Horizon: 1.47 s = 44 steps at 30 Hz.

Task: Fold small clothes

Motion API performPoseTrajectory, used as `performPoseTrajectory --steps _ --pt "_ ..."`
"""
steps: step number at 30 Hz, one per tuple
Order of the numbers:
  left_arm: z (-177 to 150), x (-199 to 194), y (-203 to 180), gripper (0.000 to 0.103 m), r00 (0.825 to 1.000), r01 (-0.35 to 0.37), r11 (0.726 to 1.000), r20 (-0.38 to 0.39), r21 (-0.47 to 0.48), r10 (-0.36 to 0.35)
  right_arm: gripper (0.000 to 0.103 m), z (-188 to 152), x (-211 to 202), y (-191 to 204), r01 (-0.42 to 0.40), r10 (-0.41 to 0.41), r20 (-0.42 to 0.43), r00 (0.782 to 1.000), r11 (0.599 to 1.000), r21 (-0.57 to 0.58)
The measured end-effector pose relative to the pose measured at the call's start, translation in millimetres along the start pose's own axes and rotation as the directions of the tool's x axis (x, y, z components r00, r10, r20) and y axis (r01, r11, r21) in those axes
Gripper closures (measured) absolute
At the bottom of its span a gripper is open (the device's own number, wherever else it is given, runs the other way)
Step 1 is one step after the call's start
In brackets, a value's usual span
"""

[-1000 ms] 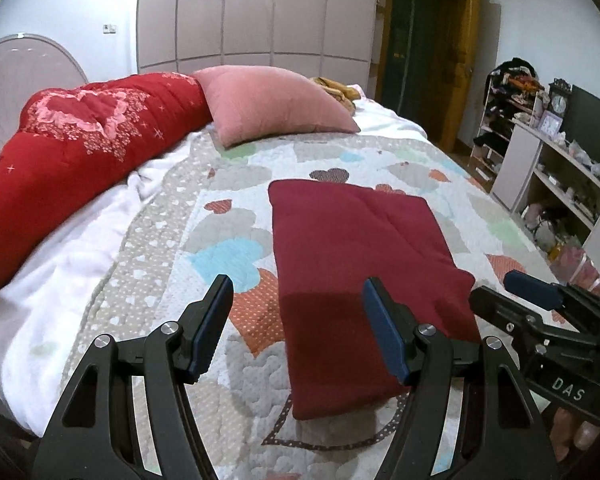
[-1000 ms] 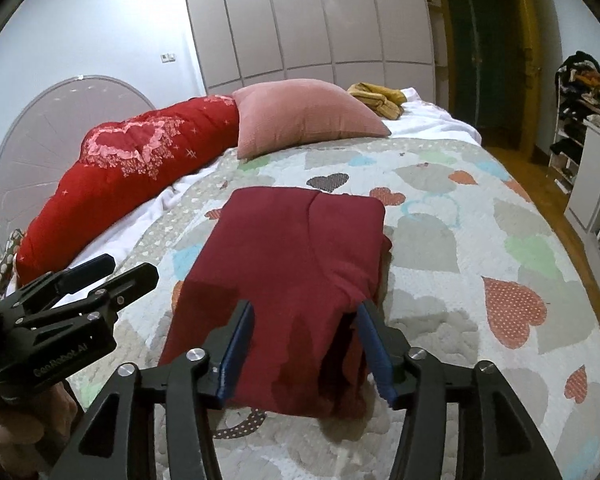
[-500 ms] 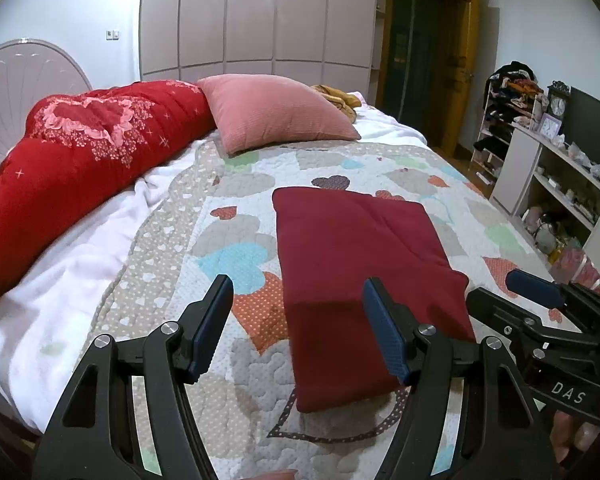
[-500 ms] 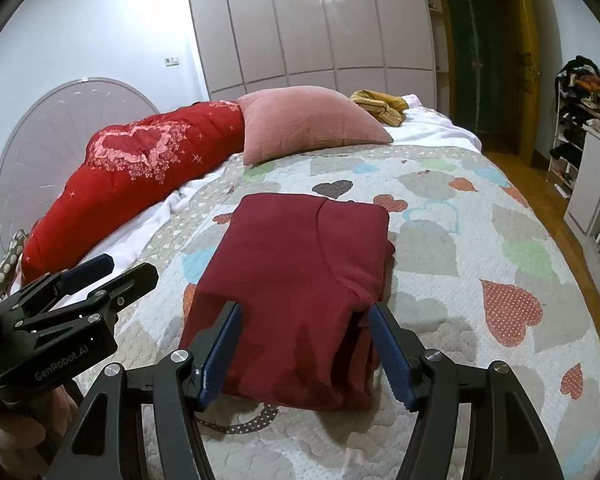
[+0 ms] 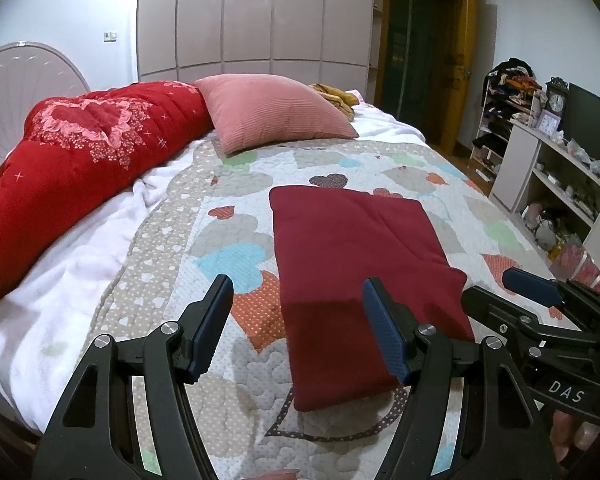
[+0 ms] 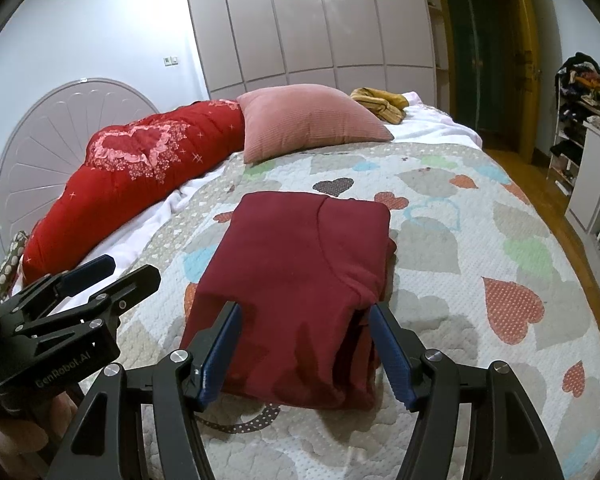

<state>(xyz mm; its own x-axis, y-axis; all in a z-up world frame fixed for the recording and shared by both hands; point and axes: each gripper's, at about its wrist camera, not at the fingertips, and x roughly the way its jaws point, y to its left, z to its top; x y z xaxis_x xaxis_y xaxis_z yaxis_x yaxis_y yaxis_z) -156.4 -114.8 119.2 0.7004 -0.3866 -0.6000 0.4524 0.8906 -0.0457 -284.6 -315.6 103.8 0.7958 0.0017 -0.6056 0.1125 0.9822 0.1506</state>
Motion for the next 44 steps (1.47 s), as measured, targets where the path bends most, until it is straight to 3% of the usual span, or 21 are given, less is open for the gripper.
performPoseTrajectory --steps 44 --pt "-6.3 18.6 0.8 0.035 1.0 0.018 0.999 -0.024 0.037 -0.017 0.039 -7.6 25.5 -1.4 -0.012 0.013 -0.069 0.998 1.0 0.013"
